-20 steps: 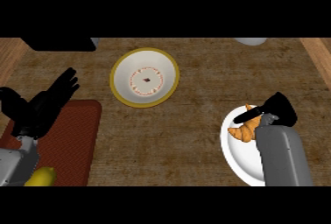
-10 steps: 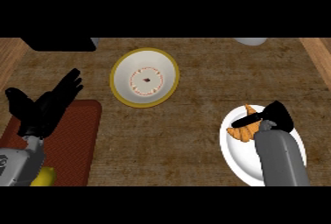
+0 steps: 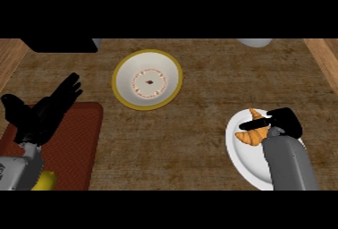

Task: Pick the croissant from the plate and place it in the bowl

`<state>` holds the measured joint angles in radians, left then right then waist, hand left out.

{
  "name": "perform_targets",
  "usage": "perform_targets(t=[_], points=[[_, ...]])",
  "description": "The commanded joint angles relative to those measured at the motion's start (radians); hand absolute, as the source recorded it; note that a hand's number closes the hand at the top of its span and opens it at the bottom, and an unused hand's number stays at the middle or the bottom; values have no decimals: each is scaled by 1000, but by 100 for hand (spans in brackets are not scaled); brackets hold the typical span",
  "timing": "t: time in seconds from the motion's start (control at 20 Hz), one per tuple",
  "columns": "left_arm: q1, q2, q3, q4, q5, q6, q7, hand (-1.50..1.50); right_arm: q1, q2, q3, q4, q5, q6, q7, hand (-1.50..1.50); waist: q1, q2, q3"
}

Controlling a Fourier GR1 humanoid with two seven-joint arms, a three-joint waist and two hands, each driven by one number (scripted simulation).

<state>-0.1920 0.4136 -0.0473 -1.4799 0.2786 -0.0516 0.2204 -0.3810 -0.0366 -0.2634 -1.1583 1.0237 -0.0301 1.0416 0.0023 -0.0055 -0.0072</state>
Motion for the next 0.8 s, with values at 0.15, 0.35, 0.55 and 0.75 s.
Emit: perform_targets(t=[0.15,0.35,0.55,0.75], points=[[1,-41,31,-17,-37,-10,22,0,39,34,91,-8,47,-91,76,150,0,5,7],[22,-58,52,2,-50,-59,4,0,20,-19,62,-18,30,-50,43,150,-2,5,7],[-13,-81,67,45,-84,-55,-6,0,-20,12,100,17,63,-70,71,150,-1,6,7],[-11,-82,63,-3,-81,-46,15,0,-50,-79,118,54,-2,41,-181,150,10,9,8]])
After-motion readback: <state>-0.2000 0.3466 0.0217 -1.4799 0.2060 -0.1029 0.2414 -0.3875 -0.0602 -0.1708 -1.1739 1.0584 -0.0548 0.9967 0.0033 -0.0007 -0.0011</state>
